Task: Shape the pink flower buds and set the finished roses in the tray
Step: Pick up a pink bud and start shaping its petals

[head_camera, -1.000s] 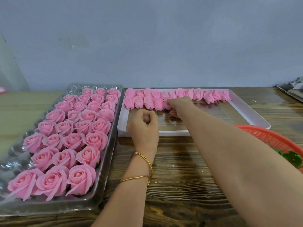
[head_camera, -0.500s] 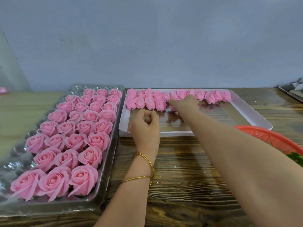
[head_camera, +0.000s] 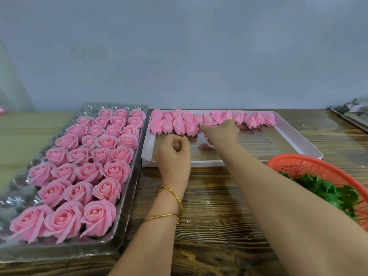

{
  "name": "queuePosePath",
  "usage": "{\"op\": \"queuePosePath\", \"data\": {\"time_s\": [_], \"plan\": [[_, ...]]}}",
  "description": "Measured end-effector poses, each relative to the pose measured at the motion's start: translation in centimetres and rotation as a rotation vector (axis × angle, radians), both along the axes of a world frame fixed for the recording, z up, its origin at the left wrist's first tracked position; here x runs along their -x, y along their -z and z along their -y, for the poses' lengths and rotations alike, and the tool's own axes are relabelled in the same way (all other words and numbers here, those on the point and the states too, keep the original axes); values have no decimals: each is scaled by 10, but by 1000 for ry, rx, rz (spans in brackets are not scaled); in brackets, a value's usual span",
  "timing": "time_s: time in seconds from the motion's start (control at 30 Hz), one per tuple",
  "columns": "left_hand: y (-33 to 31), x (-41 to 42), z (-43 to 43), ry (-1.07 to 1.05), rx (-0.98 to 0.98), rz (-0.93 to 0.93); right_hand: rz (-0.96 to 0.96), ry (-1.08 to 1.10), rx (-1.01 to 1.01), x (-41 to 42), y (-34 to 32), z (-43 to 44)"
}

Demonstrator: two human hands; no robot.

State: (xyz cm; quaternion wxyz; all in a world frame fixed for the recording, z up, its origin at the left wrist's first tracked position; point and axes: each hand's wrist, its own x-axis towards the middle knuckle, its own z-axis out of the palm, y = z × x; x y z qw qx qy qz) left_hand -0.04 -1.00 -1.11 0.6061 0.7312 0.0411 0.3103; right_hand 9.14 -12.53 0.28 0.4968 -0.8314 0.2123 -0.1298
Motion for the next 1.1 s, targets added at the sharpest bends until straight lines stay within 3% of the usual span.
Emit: {"op": "queuePosePath", "data": {"time_s": [0.2, 0.4, 0.53, 0.7, 0.93, 1.1], "plan": [[1, -2, 0, 71, 13, -16, 65, -2, -149, 31, -22, -13], [0, -1, 0, 183, 68, -2, 166, -169, -413, 71, -31, -12], [-5, -2, 0, 369, 246, -34, 206, -300, -518, 89, -23, -10], [-11, 0, 1, 763, 501, -106, 222, -442, -616, 98, -12, -7], [-12, 4, 0, 827, 407, -162, 207, -590, -740, 102, -5, -2], [-14, 6, 2, 731, 337, -210, 149, -688, -831, 105, -5, 6]]}}
